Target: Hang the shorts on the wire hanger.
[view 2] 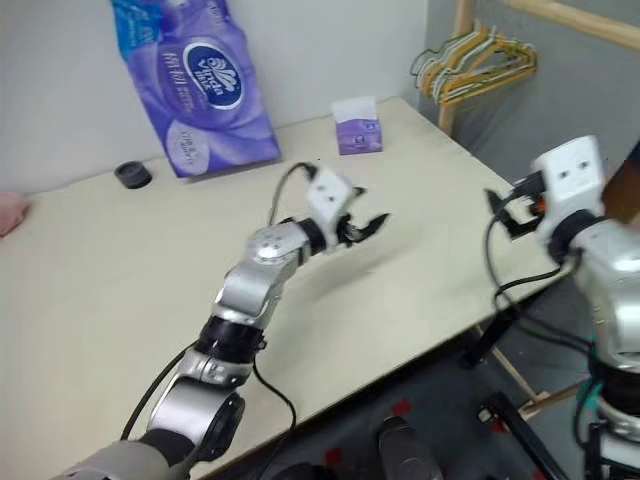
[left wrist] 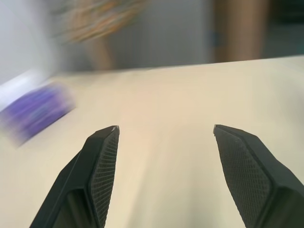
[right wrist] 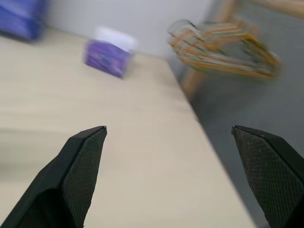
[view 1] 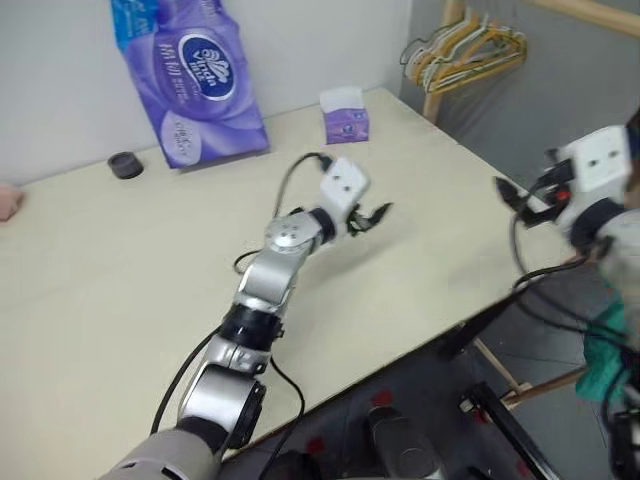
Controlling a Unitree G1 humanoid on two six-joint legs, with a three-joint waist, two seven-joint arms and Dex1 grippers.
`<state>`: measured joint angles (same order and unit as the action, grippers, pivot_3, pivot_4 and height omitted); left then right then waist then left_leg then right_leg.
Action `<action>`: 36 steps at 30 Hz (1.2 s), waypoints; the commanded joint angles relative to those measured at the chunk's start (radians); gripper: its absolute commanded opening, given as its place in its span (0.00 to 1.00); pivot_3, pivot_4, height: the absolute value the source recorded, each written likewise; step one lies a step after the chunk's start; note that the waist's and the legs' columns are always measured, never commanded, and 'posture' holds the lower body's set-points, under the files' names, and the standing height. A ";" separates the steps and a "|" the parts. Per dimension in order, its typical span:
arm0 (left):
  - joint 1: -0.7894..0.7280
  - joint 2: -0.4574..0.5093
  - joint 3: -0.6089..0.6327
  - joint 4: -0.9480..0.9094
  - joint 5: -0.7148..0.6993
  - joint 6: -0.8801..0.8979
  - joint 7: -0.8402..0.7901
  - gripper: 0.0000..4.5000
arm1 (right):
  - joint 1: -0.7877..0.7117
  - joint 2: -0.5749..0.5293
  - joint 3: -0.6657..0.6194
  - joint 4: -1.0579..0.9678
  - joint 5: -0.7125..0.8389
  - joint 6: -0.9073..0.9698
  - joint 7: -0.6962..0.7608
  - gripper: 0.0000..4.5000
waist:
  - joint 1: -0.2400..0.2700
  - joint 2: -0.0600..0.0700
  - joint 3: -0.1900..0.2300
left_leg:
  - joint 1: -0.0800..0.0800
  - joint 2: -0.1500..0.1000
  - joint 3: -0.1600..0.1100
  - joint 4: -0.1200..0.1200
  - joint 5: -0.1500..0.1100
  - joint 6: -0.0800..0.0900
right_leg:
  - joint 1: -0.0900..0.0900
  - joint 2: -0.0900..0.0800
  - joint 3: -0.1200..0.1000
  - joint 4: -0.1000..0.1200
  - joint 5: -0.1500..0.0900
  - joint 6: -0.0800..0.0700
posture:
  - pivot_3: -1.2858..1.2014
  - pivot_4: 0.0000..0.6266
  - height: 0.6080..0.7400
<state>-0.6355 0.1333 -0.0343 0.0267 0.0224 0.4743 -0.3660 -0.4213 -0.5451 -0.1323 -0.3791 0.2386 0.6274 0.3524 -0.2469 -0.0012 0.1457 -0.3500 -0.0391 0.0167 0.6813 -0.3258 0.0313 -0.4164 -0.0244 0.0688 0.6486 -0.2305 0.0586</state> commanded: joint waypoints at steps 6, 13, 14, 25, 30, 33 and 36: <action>0.262 -0.025 0.126 -0.169 0.153 -0.025 0.385 0.75 | 0.055 0.320 0.098 0.175 -0.030 -0.299 -0.089 1.00 | 0.171 -0.008 -0.010 | -0.016 -0.001 -0.006 0.001 0.004 -0.006 | -0.014 -0.002 -0.008 -0.001 0.003 -0.006 | 0.51 0.15 1.00; 0.340 -0.061 0.192 -0.128 0.084 -0.045 0.424 0.75 | 0.054 0.378 0.102 0.403 -0.088 -0.512 -0.097 1.00 | 0.266 -0.019 -0.017 | -0.017 -0.004 -0.011 0.002 0.004 -0.006 | -0.010 -0.008 -0.021 -0.004 0.006 -0.010 | 0.55 0.13 1.00; 0.336 -0.056 0.195 -0.126 0.077 -0.047 0.421 0.75 | 0.047 0.380 0.103 0.419 -0.091 -0.526 -0.099 1.00 | 0.271 -0.019 -0.017 | -0.017 -0.004 -0.012 0.002 0.004 -0.006 | -0.009 -0.008 -0.024 -0.004 0.006 -0.010 | 0.55 0.13 1.00; 0.290 -0.018 0.200 -0.074 0.023 -0.081 0.391 0.75 | 0.000 0.379 0.099 0.487 -0.088 -0.574 -0.083 1.00 | 0.270 -0.019 -0.018 | -0.014 -0.001 -0.024 0.001 0.013 -0.015 | -0.006 -0.002 -0.029 0.000 0.011 -0.020 | 0.57 0.14 1.00; 0.299 -0.028 0.215 -0.068 0.018 -0.106 0.434 0.75 | -0.026 0.379 0.100 0.514 -0.084 -0.582 -0.066 1.00 | 0.272 -0.019 -0.018 | -0.014 -0.001 -0.028 0.001 0.014 -0.015 | -0.006 -0.001 -0.030 0.001 0.012 -0.022 | 0.58 0.14 1.00; 0.315 -0.032 0.227 -0.088 0.013 -0.092 0.458 0.75 | -0.050 0.392 0.108 0.531 -0.057 -0.566 -0.029 1.00 | 0.273 -0.019 -0.018 | -0.014 -0.001 -0.030 0.001 0.014 -0.015 | -0.005 -0.001 -0.032 0.001 0.012 -0.022 | 0.59 0.15 1.00; 0.339 -0.038 0.226 -0.116 0.018 -0.087 0.477 0.75 | -0.065 0.406 0.126 0.555 -0.048 -0.565 0.009 1.00 | 0.277 -0.019 -0.018 | -0.014 -0.001 -0.031 0.000 0.014 -0.015 | -0.005 0.000 -0.032 0.001 0.012 -0.023 | 0.61 0.16 1.00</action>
<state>-0.3029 0.0993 0.1862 -0.0354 0.0382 0.4016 0.0945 -0.4581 -0.1474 -0.0142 0.1844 0.1717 0.0743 0.3363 0.0299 -0.0206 0.1277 -0.3641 -0.0400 -0.0145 0.6815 -0.3113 0.0156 -0.4218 -0.0245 0.0363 0.6495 -0.2183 0.0360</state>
